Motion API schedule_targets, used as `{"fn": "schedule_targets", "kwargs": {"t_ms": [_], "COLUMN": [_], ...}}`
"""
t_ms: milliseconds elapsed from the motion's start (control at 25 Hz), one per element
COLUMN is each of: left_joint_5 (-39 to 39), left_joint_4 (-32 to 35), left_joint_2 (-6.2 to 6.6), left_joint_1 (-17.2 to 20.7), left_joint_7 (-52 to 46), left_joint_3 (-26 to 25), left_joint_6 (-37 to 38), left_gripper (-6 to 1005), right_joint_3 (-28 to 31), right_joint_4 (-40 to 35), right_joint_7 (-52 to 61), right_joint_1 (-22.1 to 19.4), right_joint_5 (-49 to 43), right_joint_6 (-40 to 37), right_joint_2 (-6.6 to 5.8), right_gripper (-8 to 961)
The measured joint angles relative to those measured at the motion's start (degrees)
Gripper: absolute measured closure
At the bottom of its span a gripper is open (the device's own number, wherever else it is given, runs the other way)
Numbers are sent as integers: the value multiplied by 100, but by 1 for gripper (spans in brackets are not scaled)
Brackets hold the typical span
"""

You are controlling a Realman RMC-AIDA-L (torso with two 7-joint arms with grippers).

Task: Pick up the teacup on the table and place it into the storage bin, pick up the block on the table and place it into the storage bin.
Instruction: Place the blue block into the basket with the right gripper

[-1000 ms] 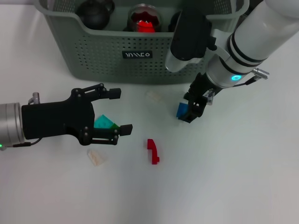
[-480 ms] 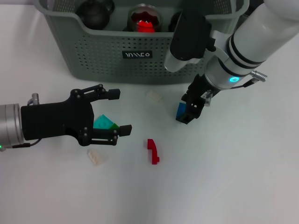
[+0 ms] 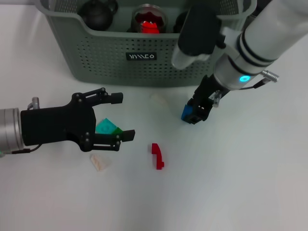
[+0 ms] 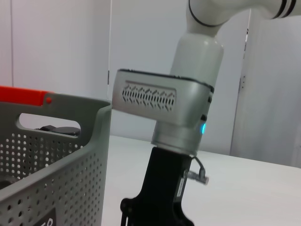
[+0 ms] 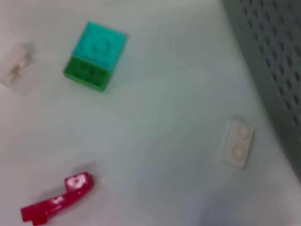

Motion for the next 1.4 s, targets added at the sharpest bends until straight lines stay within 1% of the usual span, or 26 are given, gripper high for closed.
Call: {"fn": "schedule_targets", "kwargs": {"t_ms": [80,200,320,400,520,600,720,840,960,1160,1240,1400], "left_joint_5": [0,1,69,135,171,173,175,176,173,182,187,198], "left_joint_4": [20,32,33,34,35,40,42,44,49,48,45,56], "left_joint_2": [0,1,6,11,17,17,18,18,18,28,37,43], "left_joint_1": [21,54,80,89,105,108,105,101,100,80,73,66], "left_joint_7": [-11,-17,-10,-4,-3,1,8,28,55,61,58,43], "left_joint_3": [-4,-18,-106,-180,-224,-228,-230,-228,-233,-282,-292,-292], "left_joint_6": [19,32,38,38,40,48,57,59,58,58,57,56], "left_gripper": [228,228,229,229,230,231,231,232,233,234,234,235], "right_joint_3": [170,579,1166,1561,2315,2785,3292,3427,3352,3000,2811,2517], "right_joint_4": [-368,-1181,-2002,-2487,-3188,-3487,-3709,-3559,-2981,-1536,-1152,-694], "right_joint_7": [1,2,52,134,286,385,542,753,801,472,351,237], "right_joint_1": [-95,-238,-258,-164,196,462,792,960,1074,1203,1217,1224], "right_joint_5": [-13,-67,-108,-104,-20,-20,-73,-247,-580,-831,-831,-801], "right_joint_6": [-363,-1122,-2090,-2643,-3294,-3427,-3194,-2452,-1678,-253,154,528], "right_joint_2": [-18,-32,-38,-43,-46,-47,-95,-159,-161,-104,-81,-29], "right_gripper": [515,523,524,524,523,520,515,510,505,497,494,487]}}
